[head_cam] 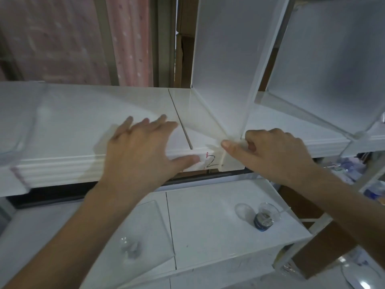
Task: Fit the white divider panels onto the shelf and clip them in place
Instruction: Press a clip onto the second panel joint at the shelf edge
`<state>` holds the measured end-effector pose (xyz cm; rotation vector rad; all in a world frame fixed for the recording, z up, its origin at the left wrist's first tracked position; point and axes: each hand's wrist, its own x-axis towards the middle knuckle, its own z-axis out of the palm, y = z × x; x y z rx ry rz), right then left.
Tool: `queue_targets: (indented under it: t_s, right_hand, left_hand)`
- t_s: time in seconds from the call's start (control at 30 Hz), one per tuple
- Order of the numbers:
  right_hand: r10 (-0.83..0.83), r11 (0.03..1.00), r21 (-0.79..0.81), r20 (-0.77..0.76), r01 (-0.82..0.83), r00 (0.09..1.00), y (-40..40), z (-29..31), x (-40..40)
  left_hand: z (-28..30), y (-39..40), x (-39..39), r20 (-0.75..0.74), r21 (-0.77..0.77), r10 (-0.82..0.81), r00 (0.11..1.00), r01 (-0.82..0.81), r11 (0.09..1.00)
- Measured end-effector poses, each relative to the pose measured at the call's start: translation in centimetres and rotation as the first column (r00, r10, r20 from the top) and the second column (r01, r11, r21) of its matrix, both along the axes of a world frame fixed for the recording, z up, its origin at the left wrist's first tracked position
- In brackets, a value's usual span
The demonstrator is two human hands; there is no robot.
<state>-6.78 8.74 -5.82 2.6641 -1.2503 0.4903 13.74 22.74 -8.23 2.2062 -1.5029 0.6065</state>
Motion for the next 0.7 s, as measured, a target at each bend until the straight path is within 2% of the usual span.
queue_targets:
  t_s: [0.07,0.2,0.47,0.7]
  right_hand:
    - [-0.021,0.979,-0.204,0.046,0.030,0.999,0.0,-1.9,0.3]
    - [0.078,0.959,-0.283,0.226,-0.011,0.971,0.0,-3.0,1.1]
    - [0.140,0.948,-0.316,0.329,-0.031,0.934,1.8,-3.8,3.9]
    - [0.202,0.946,-0.312,0.376,-0.082,0.904,2.4,-4.1,5.1]
  left_hand:
    - [-1.4,2.2,1.8,0.113,-0.094,0.094,0.989,-0.084,0.992]
    - [-3.3,3.1,3.5,0.286,-0.151,0.064,0.956,-0.021,0.988]
    - [-3.5,2.7,3.6,0.296,-0.206,0.043,0.954,0.020,0.978]
    - [-3.2,2.9,3.4,0.302,-0.138,0.062,0.951,-0.021,0.990]
